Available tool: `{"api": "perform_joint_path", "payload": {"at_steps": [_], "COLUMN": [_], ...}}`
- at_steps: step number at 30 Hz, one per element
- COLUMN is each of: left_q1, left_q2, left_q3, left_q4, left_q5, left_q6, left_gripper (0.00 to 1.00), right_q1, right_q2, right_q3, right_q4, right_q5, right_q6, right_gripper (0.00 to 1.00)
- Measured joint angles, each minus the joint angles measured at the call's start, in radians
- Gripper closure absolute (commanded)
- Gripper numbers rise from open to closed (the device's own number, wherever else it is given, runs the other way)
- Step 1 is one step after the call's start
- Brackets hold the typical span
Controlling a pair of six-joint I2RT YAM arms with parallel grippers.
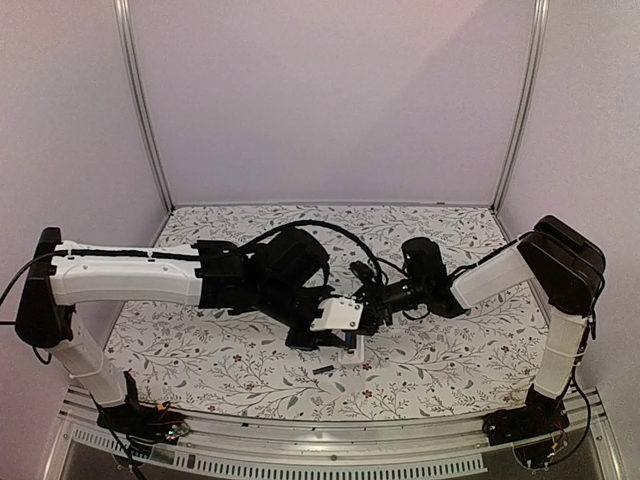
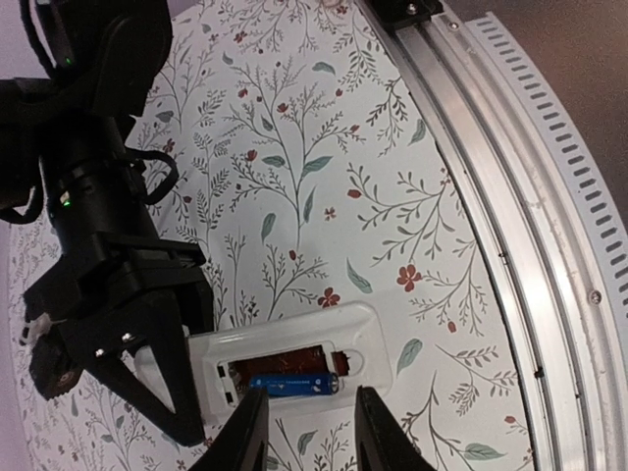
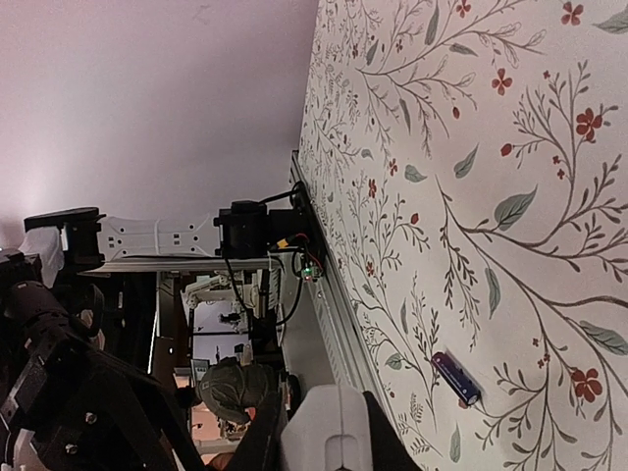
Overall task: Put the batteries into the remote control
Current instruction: Load the battery into the battery compartment.
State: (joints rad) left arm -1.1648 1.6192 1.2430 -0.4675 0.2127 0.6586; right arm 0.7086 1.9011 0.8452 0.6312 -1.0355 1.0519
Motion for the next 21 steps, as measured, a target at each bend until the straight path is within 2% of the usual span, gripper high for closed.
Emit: {"api": "perform_joint_path", "payload": {"at_steps": [21], "left_q1": [0.0], "left_q2": [0.097], "left_q3": [0.046], "left_q4": [-0.054], "left_q5": [0.038], "left_q6": [0.034], "left_gripper": [0.69], "right_q1": [0.014], "right_q2": [0.0], "right_q3": [0.016], "right_q4": [-0.051], "right_q5": [0.0], "right_q6": [-0.045], "right_gripper": [1.0]}}
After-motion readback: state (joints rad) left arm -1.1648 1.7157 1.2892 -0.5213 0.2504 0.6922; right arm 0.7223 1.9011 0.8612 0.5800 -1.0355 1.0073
